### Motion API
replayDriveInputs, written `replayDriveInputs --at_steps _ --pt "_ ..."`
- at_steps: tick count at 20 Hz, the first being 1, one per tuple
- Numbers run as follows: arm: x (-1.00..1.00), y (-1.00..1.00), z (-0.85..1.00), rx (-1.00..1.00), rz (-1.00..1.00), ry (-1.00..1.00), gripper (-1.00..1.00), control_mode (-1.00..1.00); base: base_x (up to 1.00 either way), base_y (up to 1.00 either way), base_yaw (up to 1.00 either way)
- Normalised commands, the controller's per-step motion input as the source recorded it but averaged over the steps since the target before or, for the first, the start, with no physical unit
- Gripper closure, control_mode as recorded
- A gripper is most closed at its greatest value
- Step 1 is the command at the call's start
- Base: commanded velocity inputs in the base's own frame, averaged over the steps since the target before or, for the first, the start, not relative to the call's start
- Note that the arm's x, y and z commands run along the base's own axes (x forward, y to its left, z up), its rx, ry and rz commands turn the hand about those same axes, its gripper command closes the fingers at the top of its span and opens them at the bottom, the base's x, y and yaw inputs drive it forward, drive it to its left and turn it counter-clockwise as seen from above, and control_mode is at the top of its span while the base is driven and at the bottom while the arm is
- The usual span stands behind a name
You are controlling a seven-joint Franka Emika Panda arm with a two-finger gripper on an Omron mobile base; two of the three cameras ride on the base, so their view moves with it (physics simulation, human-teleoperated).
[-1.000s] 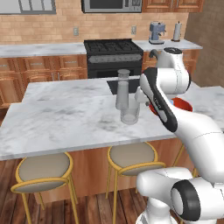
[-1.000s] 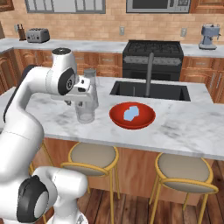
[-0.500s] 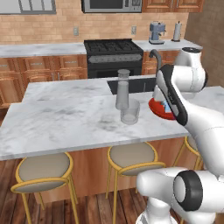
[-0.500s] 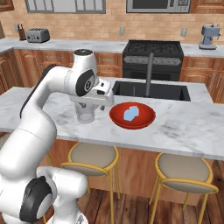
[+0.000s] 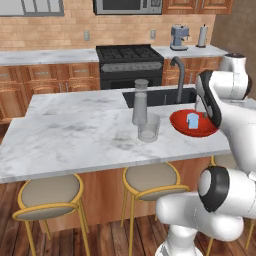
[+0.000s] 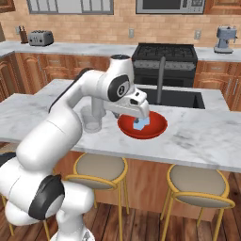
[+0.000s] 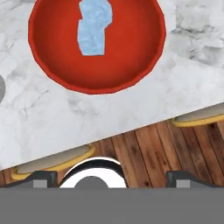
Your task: There are two ice cubes in the ice bowl. Place both ice cubes in the glass cup.
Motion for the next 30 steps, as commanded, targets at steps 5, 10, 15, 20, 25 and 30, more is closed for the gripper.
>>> replayDriveInputs --at_steps 5,10,15,20,25,30 --pt "0.25 -0.01 -0.04 0.00 0.00 0.00 -1.00 -1.00 0.00 0.00 0.00" --pt "0.67 0.00 -0.20 -0.01 0.00 0.00 -1.00 -1.00 0.00 0.00 0.00" --pt "0.59 0.00 -0.40 -0.04 0.00 0.07 -1.00 -1.00 0.00 0.00 0.00" --pt "0.36 -0.06 -0.37 -0.06 0.00 0.08 -1.00 -1.00 0.00 0.00 0.00" --pt "0.08 -0.11 -0.27 -0.02 0.00 0.05 -1.00 -1.00 0.00 0.00 0.00" --pt "0.13 -0.06 -0.29 0.00 0.00 0.05 -1.00 -1.00 0.00 0.00 0.00"
